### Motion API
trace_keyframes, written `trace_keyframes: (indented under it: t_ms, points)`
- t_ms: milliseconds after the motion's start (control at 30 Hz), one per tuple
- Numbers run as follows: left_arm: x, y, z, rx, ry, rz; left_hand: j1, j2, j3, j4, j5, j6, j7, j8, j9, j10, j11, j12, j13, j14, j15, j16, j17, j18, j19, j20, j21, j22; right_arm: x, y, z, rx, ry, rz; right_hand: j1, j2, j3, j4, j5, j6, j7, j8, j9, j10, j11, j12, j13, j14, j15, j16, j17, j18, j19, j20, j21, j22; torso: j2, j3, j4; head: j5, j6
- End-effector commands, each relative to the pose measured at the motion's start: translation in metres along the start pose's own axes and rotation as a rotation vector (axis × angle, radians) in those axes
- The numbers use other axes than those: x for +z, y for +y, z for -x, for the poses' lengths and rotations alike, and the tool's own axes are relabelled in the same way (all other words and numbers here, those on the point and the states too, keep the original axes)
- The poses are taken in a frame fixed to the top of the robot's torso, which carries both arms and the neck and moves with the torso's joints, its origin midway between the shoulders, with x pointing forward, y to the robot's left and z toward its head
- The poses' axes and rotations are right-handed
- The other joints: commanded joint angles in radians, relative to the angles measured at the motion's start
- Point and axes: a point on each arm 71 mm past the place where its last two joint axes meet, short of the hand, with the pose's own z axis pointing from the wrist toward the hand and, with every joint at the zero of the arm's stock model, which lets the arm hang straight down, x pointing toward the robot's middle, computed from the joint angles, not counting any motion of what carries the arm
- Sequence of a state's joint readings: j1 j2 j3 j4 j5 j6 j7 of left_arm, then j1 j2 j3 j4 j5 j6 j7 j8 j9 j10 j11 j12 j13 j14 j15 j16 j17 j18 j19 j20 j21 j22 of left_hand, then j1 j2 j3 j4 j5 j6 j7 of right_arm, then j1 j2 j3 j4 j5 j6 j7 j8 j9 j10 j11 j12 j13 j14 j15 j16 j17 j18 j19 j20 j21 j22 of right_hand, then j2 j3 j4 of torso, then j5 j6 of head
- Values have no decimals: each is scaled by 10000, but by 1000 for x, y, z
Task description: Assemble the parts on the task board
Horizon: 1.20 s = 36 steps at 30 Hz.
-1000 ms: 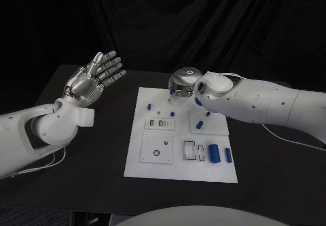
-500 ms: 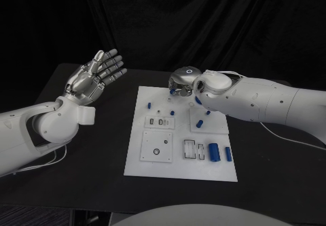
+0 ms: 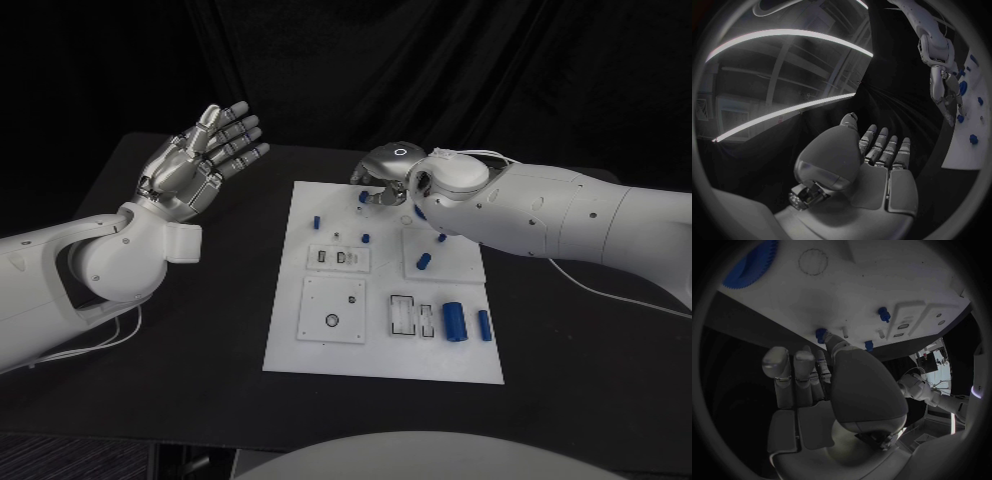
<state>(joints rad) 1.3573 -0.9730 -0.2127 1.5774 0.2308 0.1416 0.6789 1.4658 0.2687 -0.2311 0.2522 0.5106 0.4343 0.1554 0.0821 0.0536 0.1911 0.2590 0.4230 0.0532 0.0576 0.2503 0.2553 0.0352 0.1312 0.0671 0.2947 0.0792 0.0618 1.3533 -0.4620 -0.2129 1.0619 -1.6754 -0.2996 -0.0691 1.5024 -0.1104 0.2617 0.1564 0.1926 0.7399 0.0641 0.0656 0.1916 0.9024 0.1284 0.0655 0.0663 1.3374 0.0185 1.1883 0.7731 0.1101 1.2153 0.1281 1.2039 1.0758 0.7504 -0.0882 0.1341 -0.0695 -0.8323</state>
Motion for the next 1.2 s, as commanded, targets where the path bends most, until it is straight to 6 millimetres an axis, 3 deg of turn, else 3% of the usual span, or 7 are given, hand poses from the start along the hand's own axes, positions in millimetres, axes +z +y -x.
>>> trace_keyframes:
  t_ms: [33,333,567,867,1067,1133,1200]
  points:
    - [1,-3,-1,-128,131,-362,55,11,65,-2,30,74,898,68,15,46,0,46,8,29,19,58,8,-193,61,-4,57,16,0,-3,-2,-33,34,-265,-157,32,-209,-138,-93,-1407,-185,-95,-450,-875,21,-15,14,-328,-19,-306,-485,195,-326,-25,-390,-346,0,-9,-1,6,-3]
    - [0,-3,0,-108,102,-366,58,13,72,-8,30,82,898,71,16,57,7,58,10,32,24,66,9,-198,69,-3,63,19,-5,-9,4,43,-915,-49,-168,178,-634,-310,-180,-3243,-571,-182,-1088,-1893,8,27,68,-840,6,-706,-1145,302,-768,2,-1037,-773,1,-11,2,20,10]
    - [-4,-6,2,-64,2,-386,66,14,85,-22,30,104,896,78,20,75,15,80,13,35,31,74,10,-206,75,-3,66,20,-21,-27,24,245,-1827,-80,179,477,-449,-636,724,-170,84,594,-628,-370,-27,925,420,-625,-22,-535,-889,247,-497,-53,-895,-447,4,-9,0,-124,191]
    - [-6,-7,3,-82,-74,-356,100,17,128,-80,-3,129,897,91,25,105,22,102,15,51,45,103,15,-225,98,-4,81,27,-67,-61,39,652,-974,-931,-114,405,-300,-416,321,340,320,636,-649,382,-114,1343,517,-947,58,-881,-1462,337,-835,36,-1309,-707,-23,-10,-61,-249,304]
    - [-6,-7,5,-99,-107,-339,109,24,146,-99,-15,140,896,96,27,119,25,118,16,57,51,113,16,-231,106,-4,86,29,-91,-81,34,590,-607,-1385,-182,227,-495,-274,-95,736,463,457,-767,1254,-933,5648,3495,-1309,-365,-1386,-2115,479,-1171,-444,-2003,-991,-34,-22,-149,-281,355]
    - [-6,-7,5,-114,-93,-329,117,46,177,-122,-28,133,897,97,26,126,27,118,15,63,58,118,17,-241,105,-6,80,24,-96,-86,31,575,-488,-1542,-236,82,-703,-234,-220,832,484,380,-805,554,-1096,8802,6266,-659,-560,-33,92,375,-983,-458,-1838,-656,-58,-25,-189,-302,345]
    - [-5,-7,4,-138,-69,-314,118,59,190,-128,-30,139,896,99,27,127,28,118,15,64,60,118,17,-244,109,-6,82,25,-99,-91,27,572,-378,-1666,-848,263,-963,220,-402,907,447,328,-816,3415,-1042,12933,11290,552,-445,1984,3718,115,-277,-420,-915,369,-69,-27,-196,-357,345]
